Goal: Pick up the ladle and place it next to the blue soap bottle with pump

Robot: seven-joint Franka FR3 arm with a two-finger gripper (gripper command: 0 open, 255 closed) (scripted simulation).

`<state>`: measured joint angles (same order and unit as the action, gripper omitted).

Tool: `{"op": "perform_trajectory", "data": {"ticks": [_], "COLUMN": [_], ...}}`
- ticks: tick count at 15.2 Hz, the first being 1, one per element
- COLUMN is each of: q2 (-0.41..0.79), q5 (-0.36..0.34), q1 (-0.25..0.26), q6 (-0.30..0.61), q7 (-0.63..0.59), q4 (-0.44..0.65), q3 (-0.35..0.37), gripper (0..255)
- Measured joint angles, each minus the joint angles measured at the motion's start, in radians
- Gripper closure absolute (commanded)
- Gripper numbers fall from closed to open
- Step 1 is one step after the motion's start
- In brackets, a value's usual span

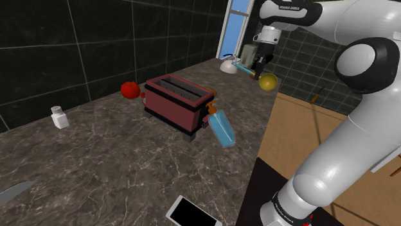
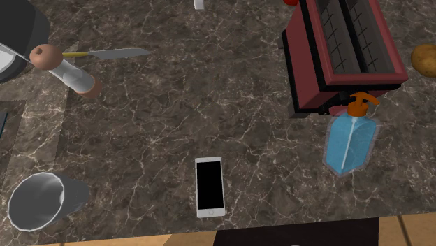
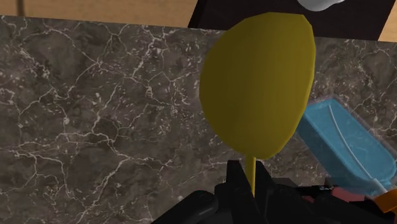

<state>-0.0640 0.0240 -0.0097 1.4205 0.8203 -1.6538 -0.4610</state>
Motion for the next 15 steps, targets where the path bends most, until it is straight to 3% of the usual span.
{"op": "perform_trajectory", "data": {"ticks": [15], "q2": [-0.023], "q5": [-0.01], "q1": [0.0], "q6": [0.206], "q7": [0.0], "q4": [-0.227], "q3": [0.002], "gripper": [255]}}
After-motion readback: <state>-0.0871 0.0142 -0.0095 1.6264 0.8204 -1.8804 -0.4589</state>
